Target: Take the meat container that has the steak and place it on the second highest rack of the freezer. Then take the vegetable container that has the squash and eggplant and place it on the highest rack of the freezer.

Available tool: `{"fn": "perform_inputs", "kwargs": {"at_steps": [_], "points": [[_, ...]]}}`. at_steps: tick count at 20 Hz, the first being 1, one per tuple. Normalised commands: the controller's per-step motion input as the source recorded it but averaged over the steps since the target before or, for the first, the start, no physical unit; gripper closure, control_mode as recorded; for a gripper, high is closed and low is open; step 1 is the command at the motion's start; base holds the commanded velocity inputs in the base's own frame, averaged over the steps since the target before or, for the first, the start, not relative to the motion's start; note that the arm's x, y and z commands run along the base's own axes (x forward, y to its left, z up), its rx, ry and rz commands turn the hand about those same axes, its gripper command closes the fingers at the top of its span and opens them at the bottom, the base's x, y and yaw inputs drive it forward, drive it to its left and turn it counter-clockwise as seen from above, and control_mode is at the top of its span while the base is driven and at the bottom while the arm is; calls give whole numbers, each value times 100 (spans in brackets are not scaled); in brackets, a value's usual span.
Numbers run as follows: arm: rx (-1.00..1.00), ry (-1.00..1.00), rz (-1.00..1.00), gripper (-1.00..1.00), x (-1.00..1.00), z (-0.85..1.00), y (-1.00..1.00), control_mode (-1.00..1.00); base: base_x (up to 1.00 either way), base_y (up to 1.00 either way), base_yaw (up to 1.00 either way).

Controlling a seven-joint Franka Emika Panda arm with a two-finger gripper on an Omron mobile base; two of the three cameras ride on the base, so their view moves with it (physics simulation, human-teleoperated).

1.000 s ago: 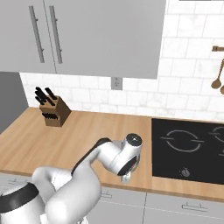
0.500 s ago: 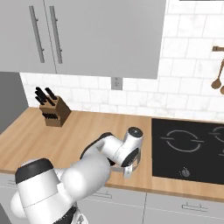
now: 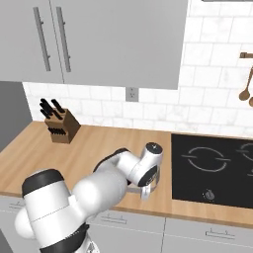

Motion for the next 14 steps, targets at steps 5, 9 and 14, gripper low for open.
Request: {"fn": "perform_inputs", "kwargs": {"at_steps": [5, 9, 14], "points": [[-6, 0, 0, -100, 0, -57, 0, -100, 0, 0, 0], [-2, 0, 0, -100, 0, -39, 5, -100, 0, 0, 0], [0, 0, 0, 100, 0, -30, 18, -100, 0, 0, 0]]}}
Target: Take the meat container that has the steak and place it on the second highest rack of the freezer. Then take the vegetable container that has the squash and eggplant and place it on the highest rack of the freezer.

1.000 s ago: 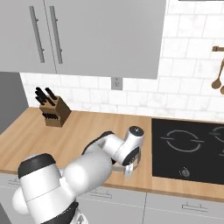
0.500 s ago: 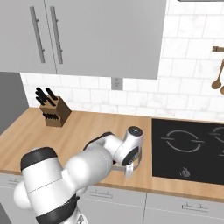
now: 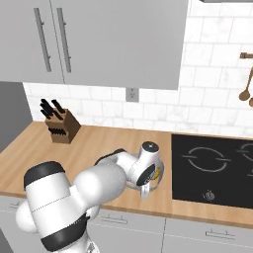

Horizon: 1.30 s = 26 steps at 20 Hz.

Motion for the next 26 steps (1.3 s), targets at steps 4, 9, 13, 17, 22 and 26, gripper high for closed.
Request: {"fn": "perform_inputs", "kwargs": {"at_steps": [4, 9, 13, 17, 22, 26], "points": [[0, 0, 0, 100, 0, -19, 19, -100, 0, 0, 0], [0, 0, 0, 100, 0, -8, 12, -100, 0, 0, 0], [0, 2, 0, 100, 0, -1, 0, -100, 0, 0, 0], [0, 3, 0, 100, 0, 0, 0, -100, 0, 0, 0], [0, 11, 0, 100, 5, 12, 0, -100, 0, 0, 0], [0, 4, 0, 100, 1, 28, -3, -100, 0, 0, 0]]}}
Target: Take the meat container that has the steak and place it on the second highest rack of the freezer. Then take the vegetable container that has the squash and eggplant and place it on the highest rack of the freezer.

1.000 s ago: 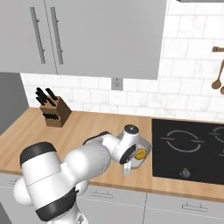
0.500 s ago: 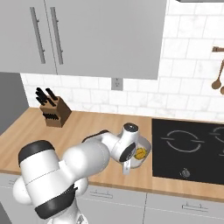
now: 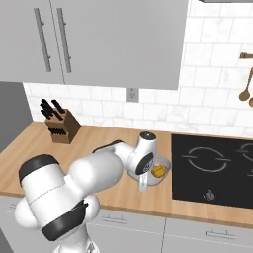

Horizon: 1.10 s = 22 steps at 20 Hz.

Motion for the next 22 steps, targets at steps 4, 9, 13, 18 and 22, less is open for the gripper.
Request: {"fn": "perform_inputs", "kwargs": {"at_steps": [4, 9, 13, 18, 22], "points": [[0, -5, 0, 100, 0, 29, 0, -100, 0, 0, 0], [-3, -9, -1, 100, -4, 20, 0, -100, 0, 0, 0], [-11, -23, 0, 100, -23, 21, 0, -100, 0, 0, 0], [-13, -10, 0, 100, -37, 60, 7, -100, 0, 0, 0], [-3, -3, 1, 100, -32, 81, 37, -100, 0, 0, 0]]}}
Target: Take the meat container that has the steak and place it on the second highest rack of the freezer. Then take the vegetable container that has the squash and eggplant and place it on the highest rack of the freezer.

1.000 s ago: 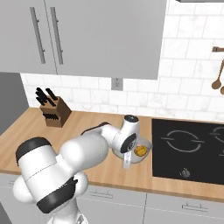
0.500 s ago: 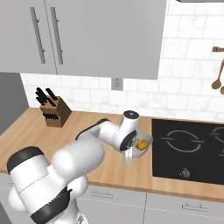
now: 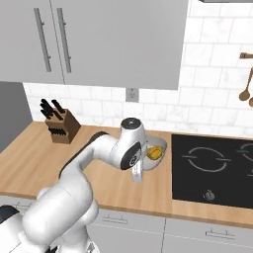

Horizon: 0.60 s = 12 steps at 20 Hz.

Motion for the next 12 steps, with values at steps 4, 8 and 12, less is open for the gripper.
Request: {"fn": "perform_inputs", "kwargs": {"at_steps": [4, 8, 12], "points": [[-1, -10, 0, 100, -29, 70, 65, -100, 0, 0, 0], [-9, -12, 0, 100, -39, 56, 93, -100, 0, 0, 0], [-6, -6, 2, 100, -44, 62, 94, -100, 0, 0, 0]]}}
